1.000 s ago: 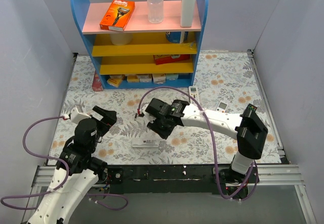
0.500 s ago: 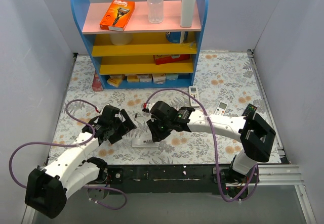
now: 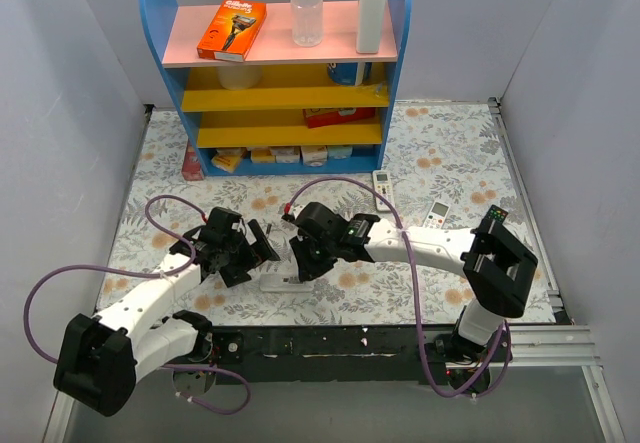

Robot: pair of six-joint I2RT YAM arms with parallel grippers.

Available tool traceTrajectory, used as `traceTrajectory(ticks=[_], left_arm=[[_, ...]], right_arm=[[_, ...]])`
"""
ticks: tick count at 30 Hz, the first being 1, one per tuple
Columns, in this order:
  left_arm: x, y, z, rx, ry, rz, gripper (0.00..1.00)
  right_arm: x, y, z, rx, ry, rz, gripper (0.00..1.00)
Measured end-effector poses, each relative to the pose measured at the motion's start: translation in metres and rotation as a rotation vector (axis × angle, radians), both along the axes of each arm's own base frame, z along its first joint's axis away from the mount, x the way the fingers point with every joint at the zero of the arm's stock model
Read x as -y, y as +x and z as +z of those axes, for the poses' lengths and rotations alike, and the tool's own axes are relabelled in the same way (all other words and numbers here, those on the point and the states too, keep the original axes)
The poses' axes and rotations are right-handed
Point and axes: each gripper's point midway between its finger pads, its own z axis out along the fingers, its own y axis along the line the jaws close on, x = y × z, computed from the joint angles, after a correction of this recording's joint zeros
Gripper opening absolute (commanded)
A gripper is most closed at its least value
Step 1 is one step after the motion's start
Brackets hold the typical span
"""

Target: Load the batteries into the remote control

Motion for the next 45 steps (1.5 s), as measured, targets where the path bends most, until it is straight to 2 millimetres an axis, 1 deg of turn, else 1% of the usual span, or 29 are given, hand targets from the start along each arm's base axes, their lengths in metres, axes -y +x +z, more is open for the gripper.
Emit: traceTrajectory(ticks=[5, 8, 10, 16, 22, 27, 31, 33, 38, 45], left_arm=[[0.004, -0.005, -0.006, -0.037, -0.011, -0.033, 0.98], [0.006, -0.007, -0.007, -0.048, -0.017, -0.046, 0.98], [0.007, -0.008, -0.007, -0.050, -0.021, -0.052, 0.98], [0.009, -0.011, -0.009, -0.065, -0.031, -0.072, 0.98], [0.013, -0.012, -0.010, -0.069, -0.045, -0.096, 0.98], [0.016, -0.013, -0.010, -0.077, -0.058, -0.117, 0.98], [0.019, -0.014, -0.011, -0.081, -0.070, -0.132, 0.98], [0.020, -0.015, -0.010, -0.080, -0.076, -0.139, 0.97], [0.023, -0.016, -0.010, -0.080, -0.089, -0.159, 0.97], [0.023, -0.017, -0.010, -0.081, -0.091, -0.164, 0.98]], right_arm=[[0.001, 0.000, -0.010, -0.011, -0.025, -0.004, 0.25], [0.002, 0.001, -0.016, -0.012, -0.041, -0.009, 0.23], [0.002, 0.002, -0.018, -0.010, -0.047, -0.014, 0.22], [0.003, 0.005, -0.021, 0.001, -0.054, -0.025, 0.21], [0.001, 0.008, -0.031, 0.003, -0.069, -0.030, 0.20], [0.001, 0.011, -0.033, 0.008, -0.073, -0.034, 0.20], [0.002, 0.012, -0.037, 0.008, -0.083, -0.029, 0.14], [0.000, 0.013, -0.035, 0.015, -0.079, -0.026, 0.13], [-0.001, 0.015, -0.036, 0.024, -0.086, -0.010, 0.13], [-0.001, 0.015, -0.039, 0.054, -0.110, 0.022, 0.17]])
